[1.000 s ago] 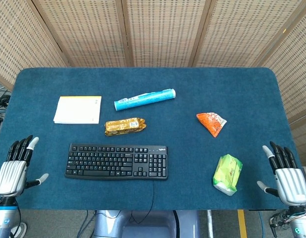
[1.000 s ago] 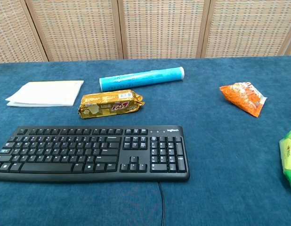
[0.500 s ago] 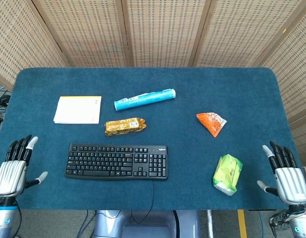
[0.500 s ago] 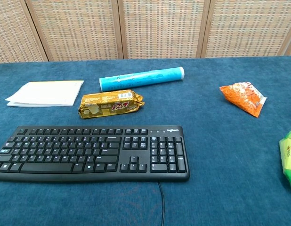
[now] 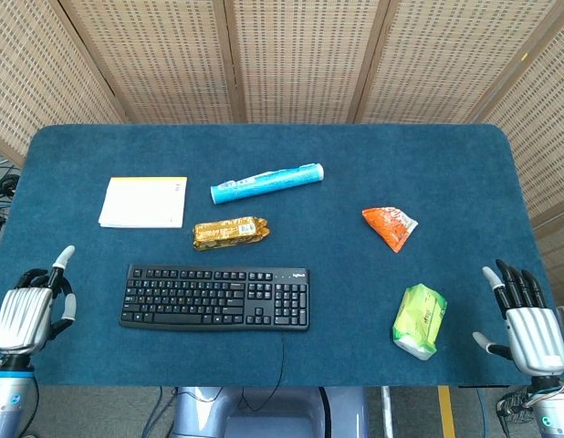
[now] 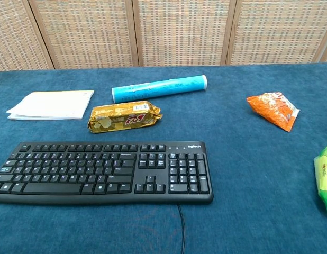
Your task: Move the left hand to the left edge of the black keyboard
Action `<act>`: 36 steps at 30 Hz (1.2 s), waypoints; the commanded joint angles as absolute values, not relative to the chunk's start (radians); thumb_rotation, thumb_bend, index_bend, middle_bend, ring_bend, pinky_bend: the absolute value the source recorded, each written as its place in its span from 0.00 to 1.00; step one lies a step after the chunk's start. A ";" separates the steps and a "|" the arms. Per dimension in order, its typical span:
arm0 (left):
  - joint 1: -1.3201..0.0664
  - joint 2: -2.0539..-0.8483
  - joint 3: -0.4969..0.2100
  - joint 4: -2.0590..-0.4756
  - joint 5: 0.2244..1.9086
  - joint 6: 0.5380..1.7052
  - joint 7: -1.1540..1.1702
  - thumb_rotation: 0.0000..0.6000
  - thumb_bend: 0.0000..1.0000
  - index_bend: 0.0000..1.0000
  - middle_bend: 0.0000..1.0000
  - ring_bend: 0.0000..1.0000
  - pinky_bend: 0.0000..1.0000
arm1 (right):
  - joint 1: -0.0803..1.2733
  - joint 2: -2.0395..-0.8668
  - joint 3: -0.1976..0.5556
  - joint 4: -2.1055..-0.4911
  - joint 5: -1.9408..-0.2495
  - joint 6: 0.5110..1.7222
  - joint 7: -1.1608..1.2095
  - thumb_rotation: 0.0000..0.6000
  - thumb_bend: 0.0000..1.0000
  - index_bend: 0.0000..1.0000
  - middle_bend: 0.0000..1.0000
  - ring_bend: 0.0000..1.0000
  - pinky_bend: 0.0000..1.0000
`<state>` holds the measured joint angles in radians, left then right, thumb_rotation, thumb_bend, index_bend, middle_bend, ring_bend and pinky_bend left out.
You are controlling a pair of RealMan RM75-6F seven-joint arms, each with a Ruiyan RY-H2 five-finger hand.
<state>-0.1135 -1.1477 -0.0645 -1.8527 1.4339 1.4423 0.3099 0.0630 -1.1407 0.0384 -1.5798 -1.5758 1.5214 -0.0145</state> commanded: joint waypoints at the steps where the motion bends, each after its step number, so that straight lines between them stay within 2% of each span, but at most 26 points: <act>1: -0.139 -1.088 -0.065 -1.904 1.390 1.382 0.315 1.00 0.69 0.00 0.61 0.50 0.27 | 0.063 -1.141 0.038 -1.580 -1.576 1.522 -0.015 1.00 0.00 0.00 0.00 0.00 0.00; 9: -0.233 -0.894 -0.063 -2.051 1.242 1.146 0.291 1.00 0.77 0.00 0.63 0.53 0.31 | 0.066 -1.144 0.036 -1.580 -1.578 1.516 -0.020 1.00 0.00 0.00 0.00 0.00 0.00; 18: -0.356 -0.787 -0.081 -2.089 1.052 0.935 0.279 1.00 0.78 0.00 0.64 0.54 0.33 | 0.067 -1.146 0.035 -1.579 -1.581 1.516 -0.022 1.00 0.00 0.00 0.00 0.00 0.00; 22: -0.423 -0.788 -0.078 -2.074 0.943 0.843 0.291 1.00 0.78 0.00 0.64 0.54 0.33 | 0.067 -1.147 0.034 -1.579 -1.582 1.515 -0.024 1.00 0.00 0.00 0.00 0.00 0.00; 26: -0.480 -0.827 -0.061 -2.041 0.854 0.802 0.334 1.00 0.78 0.00 0.64 0.54 0.33 | 0.067 -1.147 0.035 -1.580 -1.581 1.516 -0.024 1.00 0.00 0.00 0.00 0.00 0.00; 36: -0.629 -0.912 -0.003 -1.992 0.625 0.774 0.469 1.00 0.78 0.00 0.64 0.54 0.33 | 0.068 -1.145 0.036 -1.578 -1.580 1.516 -0.016 1.00 0.00 0.00 0.00 0.00 0.00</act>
